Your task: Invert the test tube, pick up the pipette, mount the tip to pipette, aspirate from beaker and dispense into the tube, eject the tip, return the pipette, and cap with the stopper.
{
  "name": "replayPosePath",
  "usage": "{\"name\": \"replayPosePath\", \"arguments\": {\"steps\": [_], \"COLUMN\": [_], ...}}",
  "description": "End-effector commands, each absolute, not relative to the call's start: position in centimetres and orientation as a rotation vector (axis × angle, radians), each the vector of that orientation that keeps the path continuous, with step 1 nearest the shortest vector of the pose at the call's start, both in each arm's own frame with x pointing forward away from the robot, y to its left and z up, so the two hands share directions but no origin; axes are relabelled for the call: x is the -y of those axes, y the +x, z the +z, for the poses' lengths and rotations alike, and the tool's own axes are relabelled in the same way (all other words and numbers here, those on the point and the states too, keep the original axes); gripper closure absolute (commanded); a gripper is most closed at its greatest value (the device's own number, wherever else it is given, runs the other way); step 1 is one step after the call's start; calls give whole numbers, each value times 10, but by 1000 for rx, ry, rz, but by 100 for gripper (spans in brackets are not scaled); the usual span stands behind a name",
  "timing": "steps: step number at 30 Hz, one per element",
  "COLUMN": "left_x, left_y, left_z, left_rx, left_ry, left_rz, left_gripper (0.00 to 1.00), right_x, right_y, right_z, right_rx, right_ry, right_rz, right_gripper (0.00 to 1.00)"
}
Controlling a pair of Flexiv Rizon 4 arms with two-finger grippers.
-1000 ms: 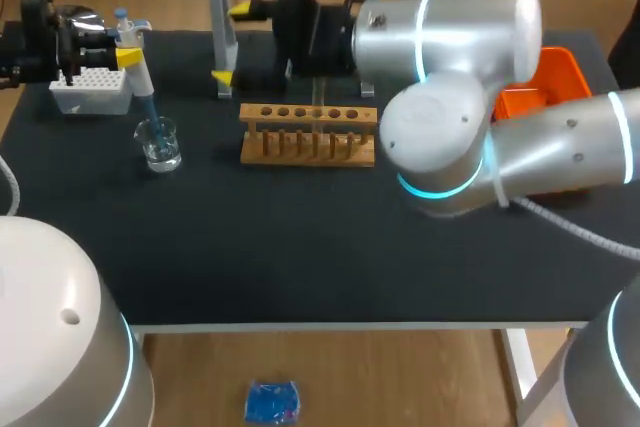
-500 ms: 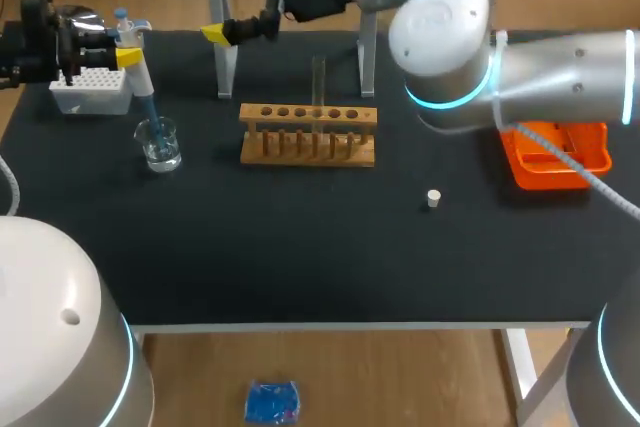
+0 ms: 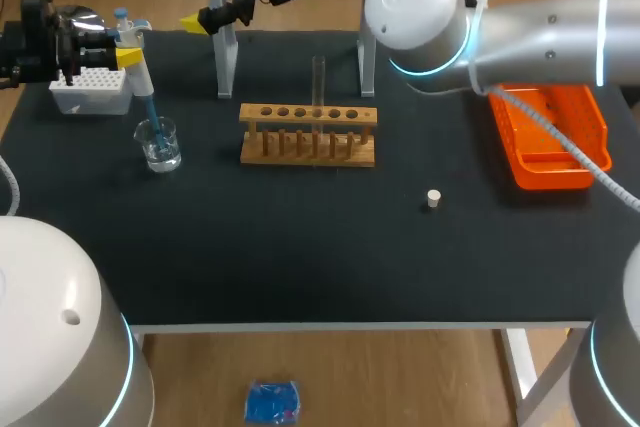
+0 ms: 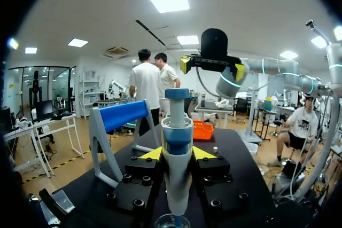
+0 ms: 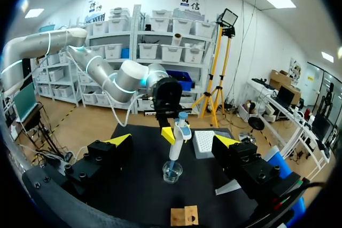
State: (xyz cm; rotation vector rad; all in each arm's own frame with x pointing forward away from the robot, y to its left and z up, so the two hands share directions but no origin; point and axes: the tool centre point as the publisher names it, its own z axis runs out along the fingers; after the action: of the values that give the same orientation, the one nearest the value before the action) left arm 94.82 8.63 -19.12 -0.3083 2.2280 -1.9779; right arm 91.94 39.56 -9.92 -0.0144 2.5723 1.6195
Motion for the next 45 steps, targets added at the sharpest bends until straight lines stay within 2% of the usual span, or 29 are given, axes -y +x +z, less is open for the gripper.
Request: {"name": "replayPosePath", "arguments": {"steps": [1, 6, 7, 8, 9, 31, 45], "left_x": [-87, -87, -87, -87, -87, -87, -87], "left_y": [949, 949, 949, 949, 949, 949, 949], "left_z": [-192, -192, -192, -192, -192, -192, -192], "left_rx": [-2228, -2228, -2228, -2228, -2228, -2228, -2228], "left_ry": [-304, -304, -304, -304, -304, -304, -304], "left_rz": [-1982, -1982, -1982, -1982, -1982, -1982, -1982], "left_gripper": [100, 100, 100, 100, 100, 100, 100], "right_x": [-397, -410, -412, -415, -417, -477, -495], "right_y": [918, 918, 919, 920, 921, 948, 949], "right_z": [-100, -103, -103, -103, -102, -107, -107], "right_rx": [-2636, -2665, -2667, -2670, -2670, -2675, -2656], "right_ry": [13, 76, 89, 81, 77, 63, 77], "right_rz": [1561, 1539, 1543, 1543, 1538, 1584, 1655], "right_gripper": [0, 0, 55, 83, 100, 100, 100]}}
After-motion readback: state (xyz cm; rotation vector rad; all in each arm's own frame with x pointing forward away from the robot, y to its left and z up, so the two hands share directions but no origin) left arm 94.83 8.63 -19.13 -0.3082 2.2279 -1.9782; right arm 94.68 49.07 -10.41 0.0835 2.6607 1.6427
